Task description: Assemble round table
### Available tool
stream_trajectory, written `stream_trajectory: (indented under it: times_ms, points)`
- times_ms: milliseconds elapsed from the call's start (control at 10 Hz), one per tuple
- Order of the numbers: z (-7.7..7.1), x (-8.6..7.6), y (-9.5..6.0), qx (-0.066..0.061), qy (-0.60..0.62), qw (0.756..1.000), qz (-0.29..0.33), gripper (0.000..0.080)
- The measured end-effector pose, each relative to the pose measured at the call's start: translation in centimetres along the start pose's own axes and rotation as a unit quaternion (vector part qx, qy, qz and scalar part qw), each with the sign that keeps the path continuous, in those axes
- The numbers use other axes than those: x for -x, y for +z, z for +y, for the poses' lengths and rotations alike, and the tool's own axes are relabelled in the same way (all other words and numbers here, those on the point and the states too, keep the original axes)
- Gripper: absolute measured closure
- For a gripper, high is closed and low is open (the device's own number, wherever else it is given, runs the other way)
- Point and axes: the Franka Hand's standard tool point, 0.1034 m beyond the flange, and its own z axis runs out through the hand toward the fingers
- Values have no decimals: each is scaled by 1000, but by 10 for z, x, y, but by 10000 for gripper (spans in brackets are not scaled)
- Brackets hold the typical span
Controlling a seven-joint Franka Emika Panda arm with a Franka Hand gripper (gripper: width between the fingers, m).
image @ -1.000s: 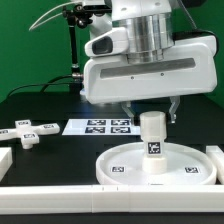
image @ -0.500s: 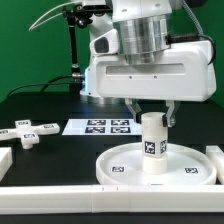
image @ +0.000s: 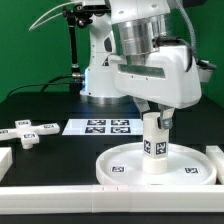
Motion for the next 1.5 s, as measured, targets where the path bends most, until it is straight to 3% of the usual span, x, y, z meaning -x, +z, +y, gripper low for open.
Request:
stream_trajectory:
  times_ms: [600,700,800,1300,1500]
  points:
    - [-1,2,0,-9,82,996,-19,373]
    - [-1,3,0,-7,60,998,-19,194]
    - [0,5,1,0,37,999,-24,163]
    - [0,4,2,0,-185,983,-23,151]
    - [-1,4,1,2,-278,961,-19,151]
